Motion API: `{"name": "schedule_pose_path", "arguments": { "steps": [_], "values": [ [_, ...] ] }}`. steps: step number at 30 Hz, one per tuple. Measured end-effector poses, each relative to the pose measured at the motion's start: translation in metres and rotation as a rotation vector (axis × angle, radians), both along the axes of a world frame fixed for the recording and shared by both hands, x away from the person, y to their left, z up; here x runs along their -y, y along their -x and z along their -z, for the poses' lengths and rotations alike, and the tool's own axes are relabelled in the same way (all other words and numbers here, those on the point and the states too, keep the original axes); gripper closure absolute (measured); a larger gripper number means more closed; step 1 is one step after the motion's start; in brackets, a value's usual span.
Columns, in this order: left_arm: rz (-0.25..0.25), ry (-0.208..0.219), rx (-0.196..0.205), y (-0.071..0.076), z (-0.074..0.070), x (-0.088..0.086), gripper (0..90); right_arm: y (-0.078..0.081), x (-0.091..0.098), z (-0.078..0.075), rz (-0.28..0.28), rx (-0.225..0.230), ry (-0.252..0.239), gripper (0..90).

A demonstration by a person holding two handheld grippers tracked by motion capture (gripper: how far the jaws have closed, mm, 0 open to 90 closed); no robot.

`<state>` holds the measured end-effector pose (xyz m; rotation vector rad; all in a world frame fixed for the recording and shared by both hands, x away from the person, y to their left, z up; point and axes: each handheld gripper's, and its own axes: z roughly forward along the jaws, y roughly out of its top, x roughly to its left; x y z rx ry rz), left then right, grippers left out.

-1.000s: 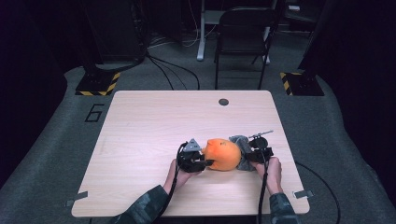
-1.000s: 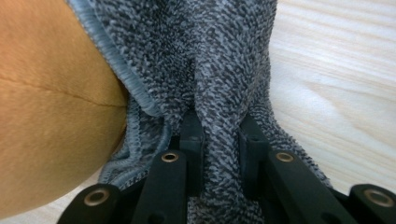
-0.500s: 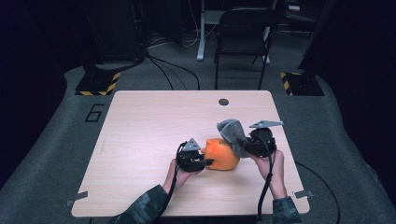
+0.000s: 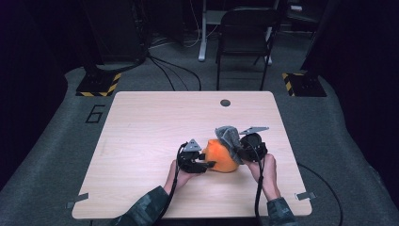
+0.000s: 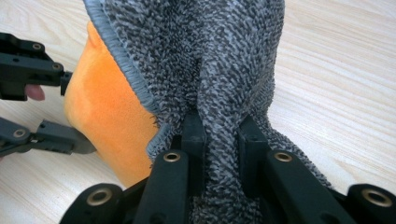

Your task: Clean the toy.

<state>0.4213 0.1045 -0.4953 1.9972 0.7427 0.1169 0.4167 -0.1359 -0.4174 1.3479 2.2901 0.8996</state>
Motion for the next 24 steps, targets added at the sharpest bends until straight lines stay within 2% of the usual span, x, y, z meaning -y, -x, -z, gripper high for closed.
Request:
{"name": "schedule_pose_path", "arguments": {
  "steps": [2,4,8,10,13,18,24],
  "values": [
    [-0.003,-0.005,0.008,0.0,0.0,0.0,40.4,-0.001,0.0,0.001,0.003,0.002,0.002,77.4],
    [0.003,0.025,0.0,-0.001,0.001,-0.002,35.1,-0.001,0.0,0.001,0.009,-0.001,0.001,77.4],
    [-0.008,0.002,0.054,0.001,0.0,-0.004,27.4,-0.002,0.003,0.002,0.011,-0.008,-0.003,77.4],
    [0.005,0.014,0.067,0.002,-0.001,-0.007,24.6,-0.003,0.004,0.003,0.005,-0.005,-0.006,77.4],
    [0.017,0.012,0.087,0.004,-0.002,-0.009,22.0,-0.003,0.004,0.003,0.007,-0.005,-0.005,77.4],
    [0.042,-0.021,0.149,0.006,0.001,-0.006,21.1,-0.004,0.005,0.005,0.008,-0.007,-0.007,77.4],
    [0.045,-0.07,0.181,0.009,0.01,0.001,27.5,-0.004,0.006,0.005,0.013,-0.01,-0.006,77.4]
  ]
}}
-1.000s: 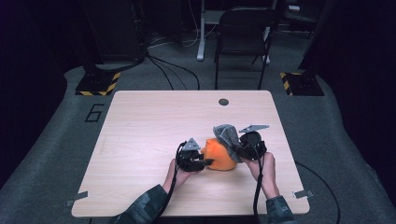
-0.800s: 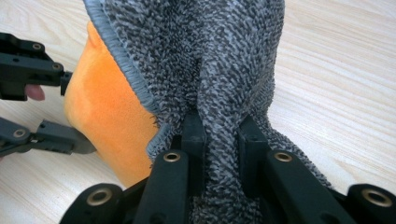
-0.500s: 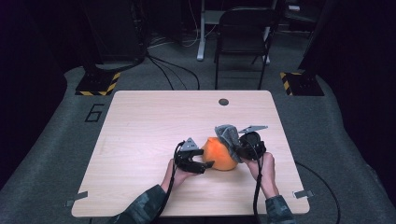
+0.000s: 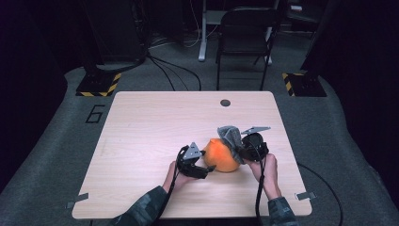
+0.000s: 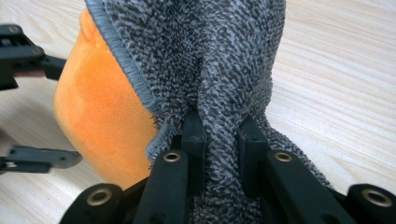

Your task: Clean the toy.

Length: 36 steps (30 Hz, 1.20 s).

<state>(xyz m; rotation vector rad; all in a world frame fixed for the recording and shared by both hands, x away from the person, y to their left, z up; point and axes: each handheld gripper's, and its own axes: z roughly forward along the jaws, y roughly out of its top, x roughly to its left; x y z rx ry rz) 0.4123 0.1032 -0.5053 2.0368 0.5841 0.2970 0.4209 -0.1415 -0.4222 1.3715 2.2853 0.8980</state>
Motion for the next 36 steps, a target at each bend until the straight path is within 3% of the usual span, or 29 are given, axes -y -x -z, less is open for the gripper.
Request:
{"name": "schedule_pose_path", "arguments": {
  "steps": [1,9,12,21,27,32,36],
  "values": [
    [-0.007,-0.008,0.02,0.001,0.0,0.0,30.8,0.0,0.0,0.0,0.002,-0.003,-0.003,77.4],
    [-0.024,-0.007,0.038,0.003,0.001,0.004,63.3,-0.002,0.004,0.003,0.021,-0.011,-0.023,77.4],
    [-0.039,0.0,0.028,0.004,0.001,0.005,69.1,-0.003,0.005,0.004,0.016,-0.003,-0.022,77.4],
    [-0.052,0.003,0.017,0.004,0.0,0.003,73.0,0.002,0.007,-0.005,0.018,0.027,-0.043,77.3],
    [-0.055,0.007,0.013,0.004,-0.001,0.003,73.2,0.011,0.012,-0.027,0.002,0.085,-0.081,77.3],
    [-0.062,0.015,0.006,0.007,-0.001,0.005,73.2,0.026,-0.011,-0.045,-0.079,0.108,-0.114,77.3],
    [-0.064,0.017,0.0,0.006,-0.002,0.005,73.2,0.025,-0.033,-0.034,-0.129,0.079,-0.08,77.2]
  ]
}}
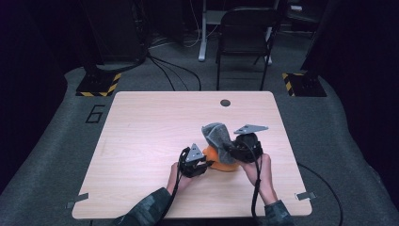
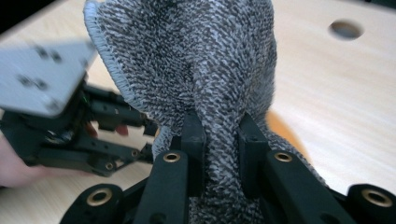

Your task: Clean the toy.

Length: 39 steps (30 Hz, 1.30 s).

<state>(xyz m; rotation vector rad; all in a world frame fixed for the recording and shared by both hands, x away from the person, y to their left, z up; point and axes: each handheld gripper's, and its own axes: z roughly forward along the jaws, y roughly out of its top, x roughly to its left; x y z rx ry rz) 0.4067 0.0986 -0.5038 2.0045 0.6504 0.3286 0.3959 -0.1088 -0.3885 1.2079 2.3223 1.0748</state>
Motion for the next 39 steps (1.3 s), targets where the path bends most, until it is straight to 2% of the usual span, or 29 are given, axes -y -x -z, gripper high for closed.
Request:
{"name": "schedule_pose_path", "arguments": {
  "steps": [2,4,11,19,25,27,32,34,39],
  "values": [
    [-0.004,-0.004,-0.009,0.0,0.001,0.0,73.2,-0.005,-0.009,0.016,0.01,-0.027,0.027,77.1],
    [-0.001,-0.008,-0.009,-0.001,0.001,-0.001,73.2,-0.007,-0.011,0.022,0.02,-0.019,0.053,77.2],
    [0.0,-0.014,-0.01,-0.001,0.001,-0.001,72.8,-0.008,-0.009,0.023,0.023,-0.029,0.044,77.0],
    [-0.004,-0.014,-0.009,-0.001,0.0,-0.001,72.8,-0.01,-0.007,0.025,0.019,-0.021,0.043,76.9],
    [-0.004,-0.013,-0.011,-0.002,0.0,0.0,72.9,-0.01,-0.006,0.025,0.025,-0.011,0.061,76.8],
    [-0.012,-0.011,-0.026,-0.002,-0.001,0.0,73.0,-0.011,-0.003,0.025,0.024,-0.01,0.069,76.8],
    [-0.016,-0.009,-0.031,-0.001,-0.001,0.001,73.1,-0.011,0.008,0.025,0.051,-0.024,0.07,76.7],
    [-0.01,-0.006,-0.036,-0.001,-0.001,0.0,73.0,-0.011,0.012,0.025,0.067,-0.019,0.089,76.8],
    [-0.006,-0.005,-0.032,-0.001,-0.001,0.0,73.0,-0.012,0.02,0.028,0.095,-0.042,0.081,76.6]
  ]
}}
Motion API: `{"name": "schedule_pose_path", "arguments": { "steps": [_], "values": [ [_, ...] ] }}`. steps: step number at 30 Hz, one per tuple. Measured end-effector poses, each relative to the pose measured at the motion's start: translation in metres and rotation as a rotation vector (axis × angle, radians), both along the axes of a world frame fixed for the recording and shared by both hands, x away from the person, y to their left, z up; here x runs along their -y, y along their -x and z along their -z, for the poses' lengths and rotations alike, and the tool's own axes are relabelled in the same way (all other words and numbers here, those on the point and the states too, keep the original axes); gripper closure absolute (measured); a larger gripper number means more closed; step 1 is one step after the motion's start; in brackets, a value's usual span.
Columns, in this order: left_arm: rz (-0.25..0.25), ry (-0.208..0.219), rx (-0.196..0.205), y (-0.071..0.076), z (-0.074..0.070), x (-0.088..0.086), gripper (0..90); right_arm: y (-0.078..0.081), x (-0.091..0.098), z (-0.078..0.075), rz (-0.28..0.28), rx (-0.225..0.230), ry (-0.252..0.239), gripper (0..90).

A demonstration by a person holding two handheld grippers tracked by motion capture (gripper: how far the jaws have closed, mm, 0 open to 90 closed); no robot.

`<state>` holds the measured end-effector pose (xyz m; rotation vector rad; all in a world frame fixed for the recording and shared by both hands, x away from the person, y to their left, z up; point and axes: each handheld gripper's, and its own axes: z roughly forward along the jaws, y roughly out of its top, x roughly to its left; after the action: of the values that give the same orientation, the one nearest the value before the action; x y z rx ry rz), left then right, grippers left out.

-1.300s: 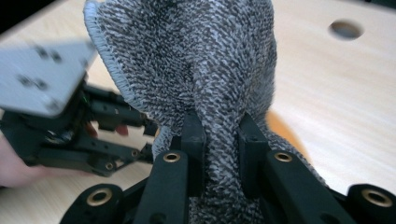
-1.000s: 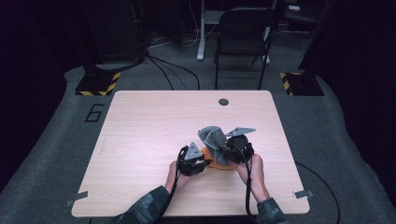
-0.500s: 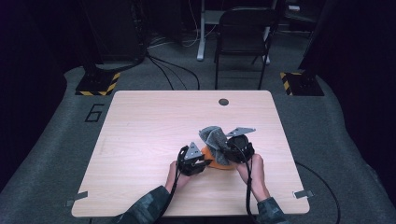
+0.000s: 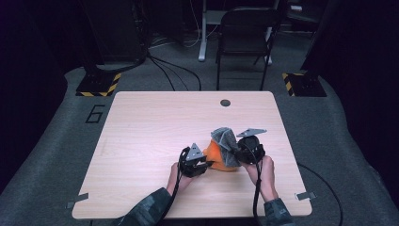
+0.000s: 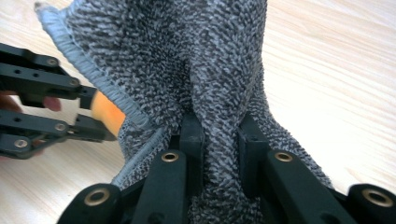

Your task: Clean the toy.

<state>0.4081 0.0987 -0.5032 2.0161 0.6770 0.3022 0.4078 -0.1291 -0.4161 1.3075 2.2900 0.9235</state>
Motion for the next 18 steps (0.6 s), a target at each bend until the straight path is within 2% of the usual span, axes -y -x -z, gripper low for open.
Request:
{"name": "schedule_pose_path", "arguments": {
  "steps": [5,10,14,18],
  "values": [
    [0.001,0.006,0.001,0.0,0.001,0.0,73.0,-0.005,0.018,0.009,0.054,-0.032,-0.009,76.5],
    [0.009,0.001,0.003,0.0,0.0,0.0,73.0,-0.011,0.031,0.019,0.082,-0.071,-0.025,76.6],
    [0.012,0.002,0.004,-0.001,0.001,0.0,73.0,-0.016,0.038,0.025,0.1,-0.09,-0.02,76.7],
    [0.015,-0.001,0.005,-0.001,0.0,0.0,73.0,-0.021,0.047,0.039,0.142,-0.136,-0.01,76.8]
  ]
}}
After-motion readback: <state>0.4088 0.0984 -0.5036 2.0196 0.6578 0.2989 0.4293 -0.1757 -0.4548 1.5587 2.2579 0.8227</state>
